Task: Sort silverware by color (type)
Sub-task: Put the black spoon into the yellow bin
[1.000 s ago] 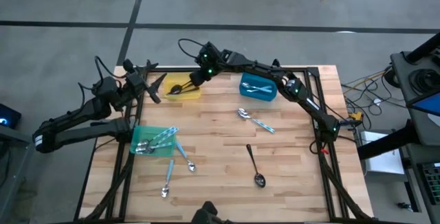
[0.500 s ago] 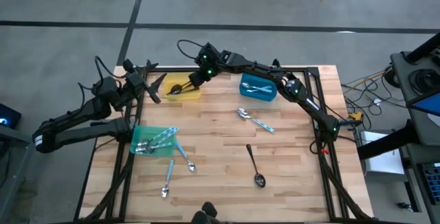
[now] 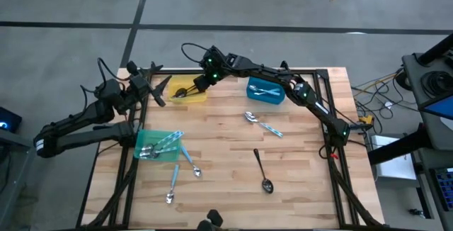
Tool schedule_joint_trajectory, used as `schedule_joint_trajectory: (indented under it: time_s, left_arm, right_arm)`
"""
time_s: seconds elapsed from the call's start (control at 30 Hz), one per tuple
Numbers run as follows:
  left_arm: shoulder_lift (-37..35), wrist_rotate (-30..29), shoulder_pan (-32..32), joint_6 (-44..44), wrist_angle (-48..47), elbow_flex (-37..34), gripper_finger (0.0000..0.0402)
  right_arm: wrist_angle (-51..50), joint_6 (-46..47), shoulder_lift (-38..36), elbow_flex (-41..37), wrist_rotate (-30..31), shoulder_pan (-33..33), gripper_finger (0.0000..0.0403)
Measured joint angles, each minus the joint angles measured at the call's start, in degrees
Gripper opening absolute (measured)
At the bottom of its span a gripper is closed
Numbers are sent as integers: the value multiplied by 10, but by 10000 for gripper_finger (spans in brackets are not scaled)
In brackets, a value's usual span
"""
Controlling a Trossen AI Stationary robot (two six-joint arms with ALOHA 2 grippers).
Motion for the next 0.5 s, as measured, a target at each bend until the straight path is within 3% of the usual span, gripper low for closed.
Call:
schedule_joint_trajectory:
  time_s: [0.5]
  left_arm:
    - [0, 0, 0, 2, 0, 0, 204]
  right_arm:
    - [0, 2, 0, -8, 34, 2, 9]
